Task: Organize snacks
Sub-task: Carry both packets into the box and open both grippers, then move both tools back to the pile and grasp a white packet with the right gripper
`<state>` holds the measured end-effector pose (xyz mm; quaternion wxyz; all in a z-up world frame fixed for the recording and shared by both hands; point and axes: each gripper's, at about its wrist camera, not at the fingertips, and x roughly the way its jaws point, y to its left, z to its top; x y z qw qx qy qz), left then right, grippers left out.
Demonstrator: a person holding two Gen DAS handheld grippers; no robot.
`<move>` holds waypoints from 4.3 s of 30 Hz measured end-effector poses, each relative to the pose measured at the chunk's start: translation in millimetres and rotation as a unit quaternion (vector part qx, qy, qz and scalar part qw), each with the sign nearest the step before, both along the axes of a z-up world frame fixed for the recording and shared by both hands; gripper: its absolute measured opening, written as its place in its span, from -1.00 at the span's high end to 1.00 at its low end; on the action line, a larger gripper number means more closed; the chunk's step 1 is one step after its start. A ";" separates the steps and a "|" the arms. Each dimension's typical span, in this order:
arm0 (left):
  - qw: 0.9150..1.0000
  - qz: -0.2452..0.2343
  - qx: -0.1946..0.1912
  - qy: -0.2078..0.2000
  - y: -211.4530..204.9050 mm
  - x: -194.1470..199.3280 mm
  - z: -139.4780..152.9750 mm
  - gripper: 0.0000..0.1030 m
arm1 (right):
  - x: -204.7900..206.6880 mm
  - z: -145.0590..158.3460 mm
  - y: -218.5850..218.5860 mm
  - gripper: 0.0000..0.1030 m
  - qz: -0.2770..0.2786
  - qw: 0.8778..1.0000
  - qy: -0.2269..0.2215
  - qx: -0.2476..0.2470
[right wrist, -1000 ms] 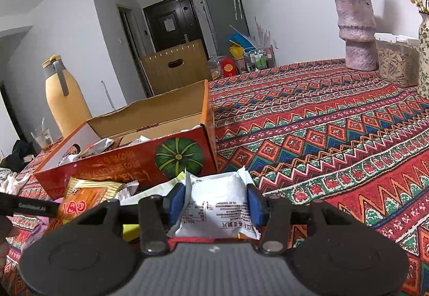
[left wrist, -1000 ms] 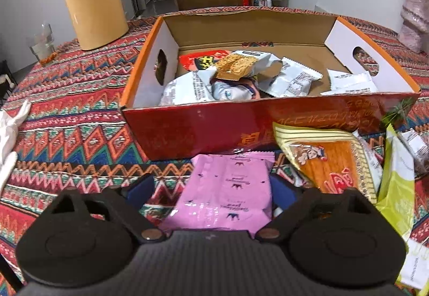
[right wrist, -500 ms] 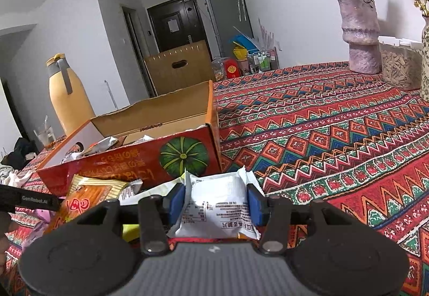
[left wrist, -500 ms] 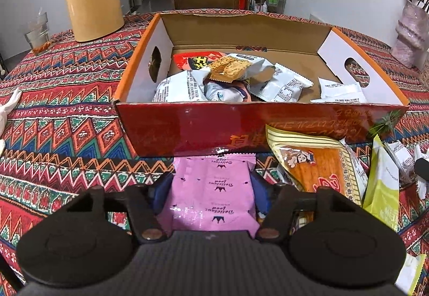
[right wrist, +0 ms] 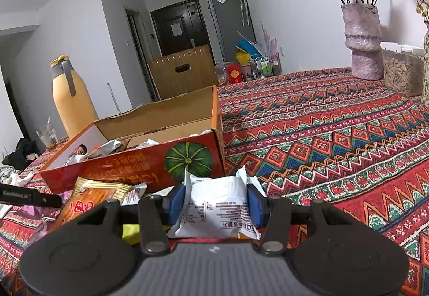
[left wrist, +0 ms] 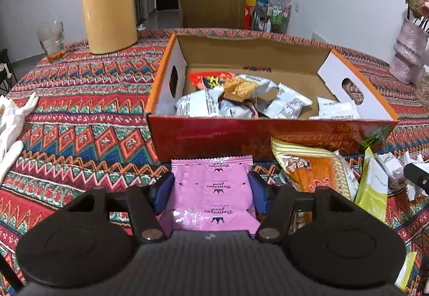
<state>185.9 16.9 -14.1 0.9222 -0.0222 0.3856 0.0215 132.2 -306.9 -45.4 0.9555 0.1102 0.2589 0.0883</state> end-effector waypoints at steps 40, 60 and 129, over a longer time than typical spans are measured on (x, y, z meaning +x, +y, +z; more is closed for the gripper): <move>0.990 0.048 -0.007 -0.130 -5.7 78.6 58.3 -0.19 | 116.6 74.0 89.6 0.06 0.042 0.994 -0.057 -0.086; 0.990 0.045 -0.023 -0.132 4.7 84.0 28.8 -0.52 | 130.4 35.5 102.0 -0.17 0.058 0.993 -0.036 -0.091; 0.993 0.033 -0.003 -0.112 28.2 -56.1 17.0 -1.00 | -24.5 35.2 56.3 -1.00 0.046 0.993 -0.029 -0.100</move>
